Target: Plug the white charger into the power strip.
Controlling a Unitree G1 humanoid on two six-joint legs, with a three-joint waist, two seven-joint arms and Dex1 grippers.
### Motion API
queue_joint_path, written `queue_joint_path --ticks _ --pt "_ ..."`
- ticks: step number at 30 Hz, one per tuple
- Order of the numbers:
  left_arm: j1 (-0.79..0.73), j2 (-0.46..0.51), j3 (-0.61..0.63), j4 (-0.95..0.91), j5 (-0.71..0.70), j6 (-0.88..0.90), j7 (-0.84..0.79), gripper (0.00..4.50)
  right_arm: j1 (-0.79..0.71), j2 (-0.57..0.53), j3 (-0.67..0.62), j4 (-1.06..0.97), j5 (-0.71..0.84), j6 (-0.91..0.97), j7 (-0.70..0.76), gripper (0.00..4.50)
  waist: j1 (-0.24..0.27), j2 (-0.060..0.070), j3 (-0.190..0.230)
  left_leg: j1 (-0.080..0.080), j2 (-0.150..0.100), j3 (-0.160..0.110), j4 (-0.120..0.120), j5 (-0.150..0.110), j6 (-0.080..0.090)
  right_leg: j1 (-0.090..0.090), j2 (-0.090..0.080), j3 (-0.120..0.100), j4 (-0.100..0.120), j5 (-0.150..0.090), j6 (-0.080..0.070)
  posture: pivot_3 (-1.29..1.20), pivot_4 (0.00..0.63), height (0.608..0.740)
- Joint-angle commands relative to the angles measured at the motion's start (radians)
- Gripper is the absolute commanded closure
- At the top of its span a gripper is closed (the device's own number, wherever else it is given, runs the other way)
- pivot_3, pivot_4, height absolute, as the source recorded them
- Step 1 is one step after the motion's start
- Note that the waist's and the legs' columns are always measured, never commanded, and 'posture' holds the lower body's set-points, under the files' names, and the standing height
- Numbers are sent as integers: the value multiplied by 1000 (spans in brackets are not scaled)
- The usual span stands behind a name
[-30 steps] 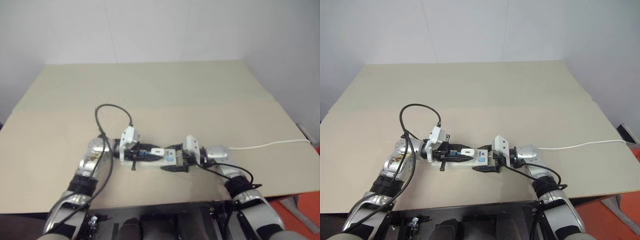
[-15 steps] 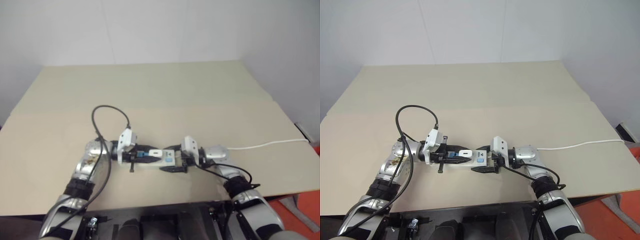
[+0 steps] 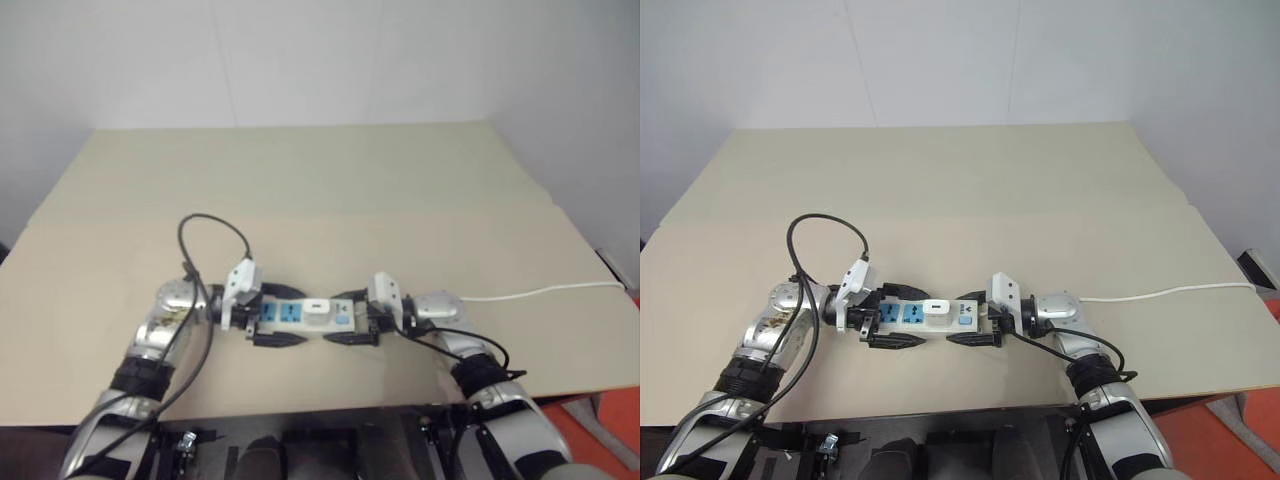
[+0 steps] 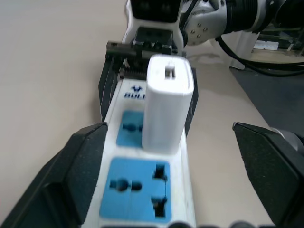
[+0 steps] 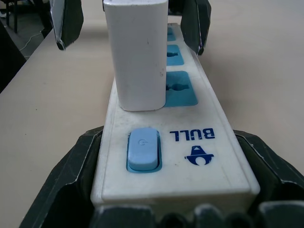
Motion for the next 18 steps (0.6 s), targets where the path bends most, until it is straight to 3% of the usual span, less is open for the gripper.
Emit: queue_joint_path --ticks 1,3,4,9,14,18 --pt "-35 6 49 -67 -34 -12 18 3 13 -2 22 18 -30 23 1 708 0 0 0 0 0 0 0 0 0 0 0 0 0 0 0 0 150 740" --pt "-53 26 67 -89 -46 8 14 0 11 -12 18 5 -25 28 10 84 1 0 0 0 0 0 0 0 0 0 0 0 0 0 0 0 150 740" --pt "-58 39 76 -99 -53 17 9 0 13 -19 12 -12 -22 31 5 34 1 0 0 0 0 0 0 0 0 0 0 0 0 0 0 0 150 740" --pt "-65 124 116 -153 -82 83 5 0 46 -106 -31 -177 27 77 26 34 11 1 1 -8 -1 1 0 0 0 -9 -1 0 0 0 0 0 150 740" --pt "-10 233 195 -224 -120 153 16 0 116 -240 -132 -390 113 160 14 34 19 1 2 -31 -2 0 3 0 0 -31 -2 0 3 0 1 0 150 740" --pt "61 317 265 -280 -148 202 30 0 175 -327 -208 -481 163 208 5 34 17 1 2 -36 -1 0 3 0 0 -34 -2 -1 3 0 1 0 150 740"
